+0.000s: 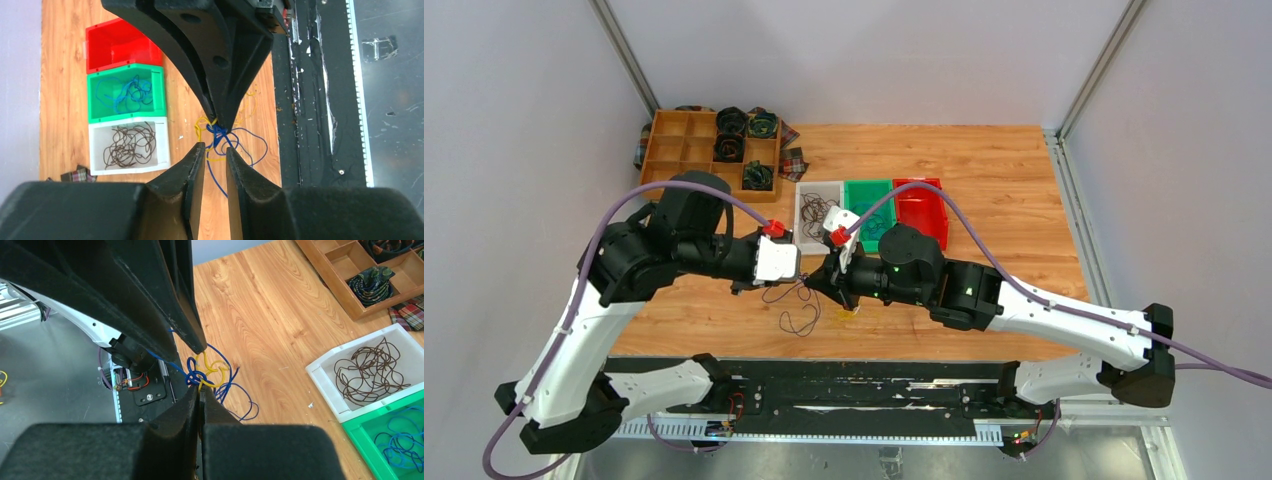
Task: Untangle the cables
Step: Untie the cable.
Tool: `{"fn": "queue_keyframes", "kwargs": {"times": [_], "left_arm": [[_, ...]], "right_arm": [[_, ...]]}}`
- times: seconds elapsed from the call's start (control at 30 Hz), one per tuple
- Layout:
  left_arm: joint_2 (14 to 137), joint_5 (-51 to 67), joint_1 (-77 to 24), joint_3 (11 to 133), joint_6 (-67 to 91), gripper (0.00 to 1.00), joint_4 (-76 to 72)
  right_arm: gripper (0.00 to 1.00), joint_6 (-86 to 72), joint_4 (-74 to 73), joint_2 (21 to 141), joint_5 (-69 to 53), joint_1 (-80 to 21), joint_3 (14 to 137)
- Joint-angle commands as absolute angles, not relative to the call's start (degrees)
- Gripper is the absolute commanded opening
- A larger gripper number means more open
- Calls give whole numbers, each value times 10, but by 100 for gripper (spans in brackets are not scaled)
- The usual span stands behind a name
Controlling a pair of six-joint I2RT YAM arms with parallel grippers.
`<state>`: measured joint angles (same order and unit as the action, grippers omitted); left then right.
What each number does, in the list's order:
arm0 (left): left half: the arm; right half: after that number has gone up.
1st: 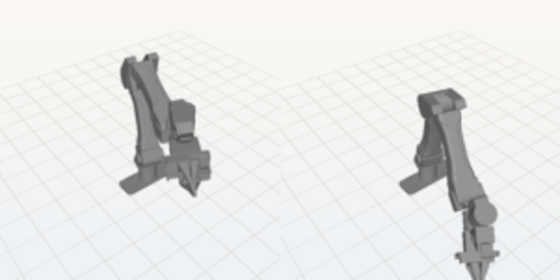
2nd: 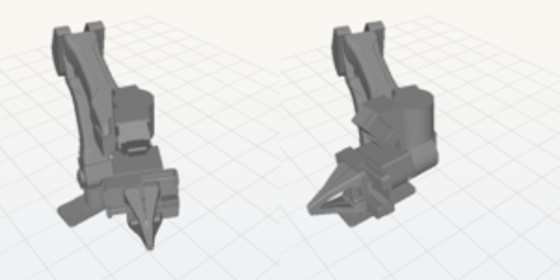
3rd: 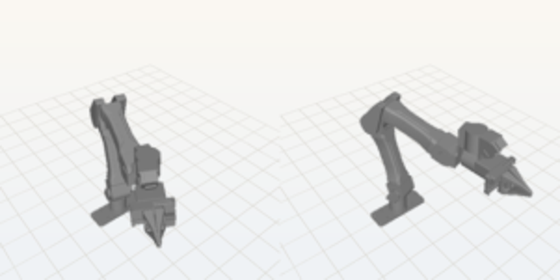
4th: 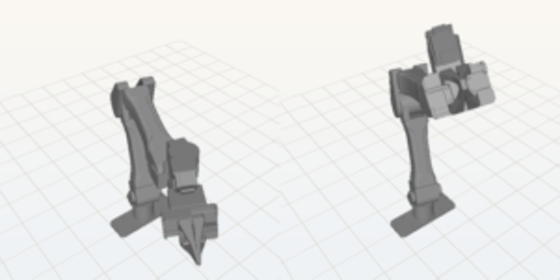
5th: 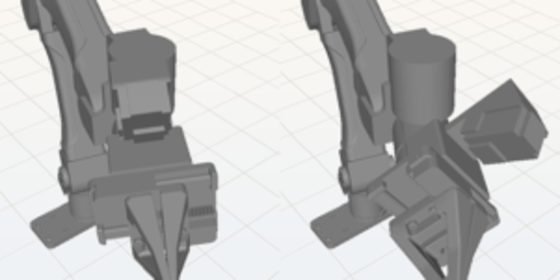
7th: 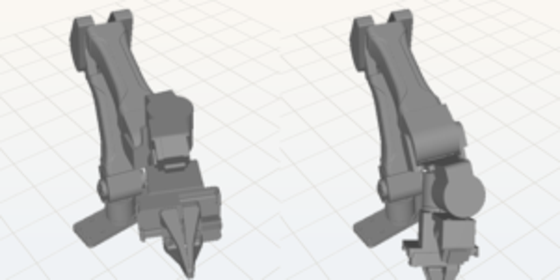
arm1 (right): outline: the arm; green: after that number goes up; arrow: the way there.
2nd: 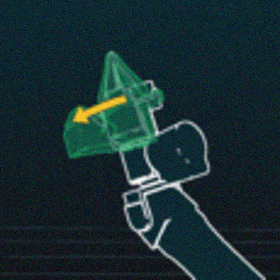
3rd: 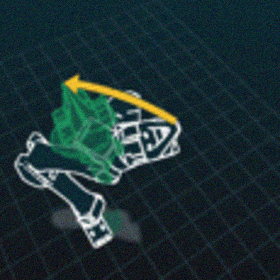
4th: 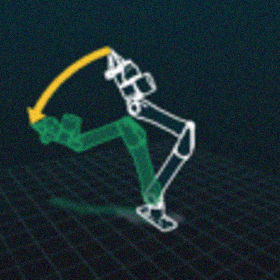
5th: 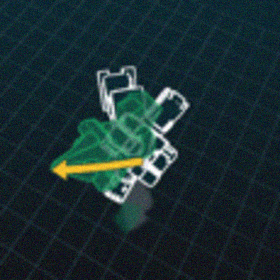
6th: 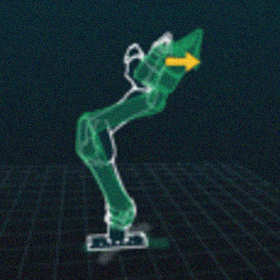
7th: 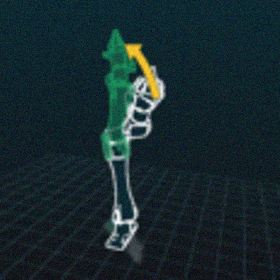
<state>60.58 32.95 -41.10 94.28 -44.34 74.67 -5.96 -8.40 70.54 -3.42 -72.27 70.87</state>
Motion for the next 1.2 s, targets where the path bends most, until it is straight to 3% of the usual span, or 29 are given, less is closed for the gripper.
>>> {"fn": "queue_keyframes", "kwargs": {"times": [0.0, 0.23, 0.47, 0.57, 0.8, 1.03, 1.17], "left_arm": [[585, 330, -420, 933, -456, 29, 750], [590, 326, -425, 930, -453, 37, 748], [609, 285, -426, 947, -436, 34, 739], [605, 288, -426, 941, -434, 28, 736], [594, 301, -428, 928, -449, 2, 737], [574, 322, -428, 925, -447, 1, 736], [582, 320, -427, 933, -349, 0, 698]], "right_arm": [[1, -56, -87, 705, -36, -730, 738], [1, -62, -95, 717, -41, -730, 754], [1, -66, -92, 725, -49, -730, 759], [0, -66, -94, 729, -52, -730, 762], [1, -65, -94, 730, -59, -730, 766], [1, -85, -42, 670, -60, -715, 692], [22, -89, 8, 640, -89, -709, 652]]}}
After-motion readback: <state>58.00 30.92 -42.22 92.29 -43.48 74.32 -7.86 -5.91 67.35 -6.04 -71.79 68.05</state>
